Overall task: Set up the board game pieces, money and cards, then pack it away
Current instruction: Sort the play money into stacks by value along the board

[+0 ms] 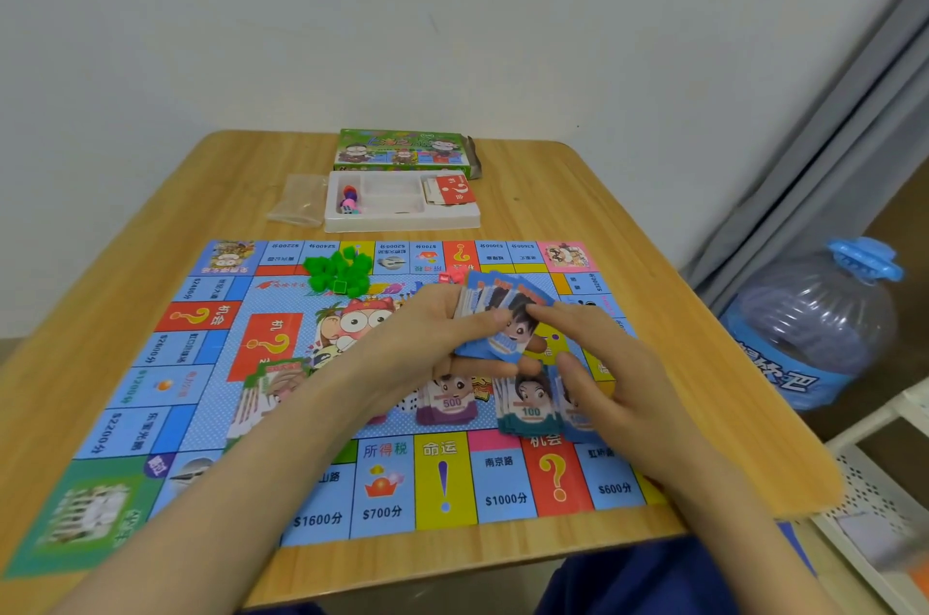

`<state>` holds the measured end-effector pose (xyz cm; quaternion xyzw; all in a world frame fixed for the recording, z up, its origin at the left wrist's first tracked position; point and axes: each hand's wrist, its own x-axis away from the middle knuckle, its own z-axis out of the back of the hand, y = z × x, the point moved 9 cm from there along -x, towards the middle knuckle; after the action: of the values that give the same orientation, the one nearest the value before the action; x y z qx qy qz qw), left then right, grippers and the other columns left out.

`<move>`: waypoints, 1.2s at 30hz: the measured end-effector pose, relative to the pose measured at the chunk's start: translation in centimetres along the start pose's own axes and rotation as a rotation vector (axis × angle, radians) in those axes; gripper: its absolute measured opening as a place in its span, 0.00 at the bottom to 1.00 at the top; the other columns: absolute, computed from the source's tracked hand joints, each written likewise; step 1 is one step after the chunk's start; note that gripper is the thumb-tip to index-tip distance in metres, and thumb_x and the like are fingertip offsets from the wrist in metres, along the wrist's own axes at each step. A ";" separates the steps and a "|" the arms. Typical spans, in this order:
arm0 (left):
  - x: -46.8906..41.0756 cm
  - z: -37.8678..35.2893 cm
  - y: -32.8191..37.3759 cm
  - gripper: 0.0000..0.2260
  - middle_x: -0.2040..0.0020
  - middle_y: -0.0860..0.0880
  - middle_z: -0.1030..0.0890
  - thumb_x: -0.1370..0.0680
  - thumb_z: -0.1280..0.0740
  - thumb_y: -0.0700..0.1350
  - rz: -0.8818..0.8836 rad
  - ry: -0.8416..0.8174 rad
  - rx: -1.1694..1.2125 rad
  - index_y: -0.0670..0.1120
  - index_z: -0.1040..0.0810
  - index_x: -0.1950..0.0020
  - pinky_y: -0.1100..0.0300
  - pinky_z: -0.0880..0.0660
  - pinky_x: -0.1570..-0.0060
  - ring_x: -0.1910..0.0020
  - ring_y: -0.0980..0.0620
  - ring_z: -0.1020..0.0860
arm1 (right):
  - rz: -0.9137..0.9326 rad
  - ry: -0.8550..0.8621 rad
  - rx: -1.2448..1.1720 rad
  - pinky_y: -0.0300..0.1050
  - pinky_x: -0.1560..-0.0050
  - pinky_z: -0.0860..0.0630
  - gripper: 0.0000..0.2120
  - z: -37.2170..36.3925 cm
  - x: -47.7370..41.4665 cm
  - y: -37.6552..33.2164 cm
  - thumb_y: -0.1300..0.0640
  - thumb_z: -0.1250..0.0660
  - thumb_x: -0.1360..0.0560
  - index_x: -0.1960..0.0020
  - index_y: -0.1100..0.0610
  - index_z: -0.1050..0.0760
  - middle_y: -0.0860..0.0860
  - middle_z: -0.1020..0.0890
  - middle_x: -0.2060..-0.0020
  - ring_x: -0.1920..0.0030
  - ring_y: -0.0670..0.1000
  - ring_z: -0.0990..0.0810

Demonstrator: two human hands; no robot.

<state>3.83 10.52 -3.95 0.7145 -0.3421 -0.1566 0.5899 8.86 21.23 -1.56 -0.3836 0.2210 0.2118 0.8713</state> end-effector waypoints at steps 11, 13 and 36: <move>0.0 0.4 0.1 0.05 0.57 0.46 0.14 0.24 0.35 0.39 -0.021 0.017 -0.064 0.41 0.23 0.49 0.66 0.20 0.65 0.60 0.49 0.15 | -0.326 0.442 -0.181 0.42 0.61 0.22 0.11 4.7 1.0 2.1 0.42 0.32 0.29 0.62 0.50 0.21 0.45 0.17 0.64 0.62 0.47 0.19; -0.1 0.6 0.1 0.07 0.57 0.46 0.14 0.24 0.35 0.40 -0.021 0.029 -0.061 0.40 0.23 0.48 0.66 0.21 0.66 0.60 0.49 0.15 | -0.445 0.446 -0.245 0.48 0.63 0.22 0.13 4.6 1.3 3.2 0.45 0.29 0.33 0.64 0.55 0.23 0.50 0.17 0.66 0.64 0.52 0.18; -0.2 0.7 0.1 0.06 0.56 0.45 0.15 0.23 0.35 0.39 -0.020 0.036 -0.084 0.40 0.23 0.48 0.65 0.20 0.65 0.60 0.49 0.15 | -0.321 -0.113 0.325 0.33 0.60 0.34 0.08 -0.3 0.6 4.4 0.58 0.33 0.25 0.56 0.49 0.31 0.42 0.29 0.61 0.58 0.41 0.30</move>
<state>3.23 10.12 -4.11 0.6951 -0.3174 -0.1636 0.6239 6.87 23.81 -4.58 -0.2562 0.1392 0.0534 0.9551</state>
